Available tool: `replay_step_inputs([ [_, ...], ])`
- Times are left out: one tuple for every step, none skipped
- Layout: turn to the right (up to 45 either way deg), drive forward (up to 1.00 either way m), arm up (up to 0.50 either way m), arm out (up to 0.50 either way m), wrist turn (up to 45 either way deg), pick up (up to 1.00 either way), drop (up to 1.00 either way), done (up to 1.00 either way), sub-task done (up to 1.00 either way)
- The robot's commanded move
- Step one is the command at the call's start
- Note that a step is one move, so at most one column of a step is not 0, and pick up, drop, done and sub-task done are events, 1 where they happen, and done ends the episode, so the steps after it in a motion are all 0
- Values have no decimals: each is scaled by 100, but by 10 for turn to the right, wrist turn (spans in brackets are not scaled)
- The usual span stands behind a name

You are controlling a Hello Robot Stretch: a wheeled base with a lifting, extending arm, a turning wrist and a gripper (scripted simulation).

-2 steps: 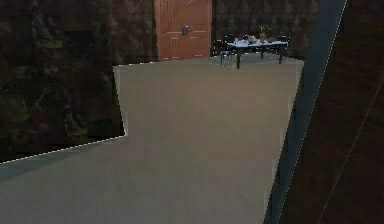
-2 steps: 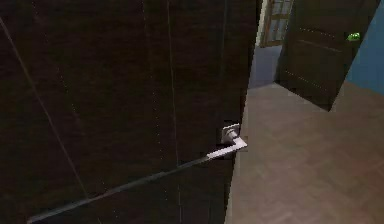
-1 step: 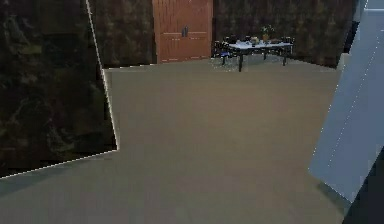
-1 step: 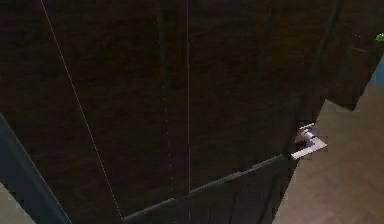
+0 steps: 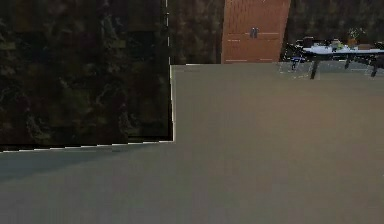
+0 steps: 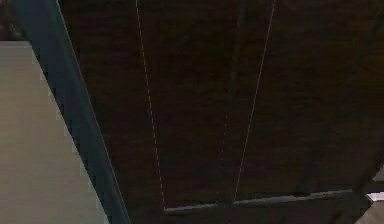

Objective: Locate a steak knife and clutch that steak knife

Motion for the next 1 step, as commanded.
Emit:
replay_step_inputs([
  [0,30,0,0,0,0,0,0,0],
])
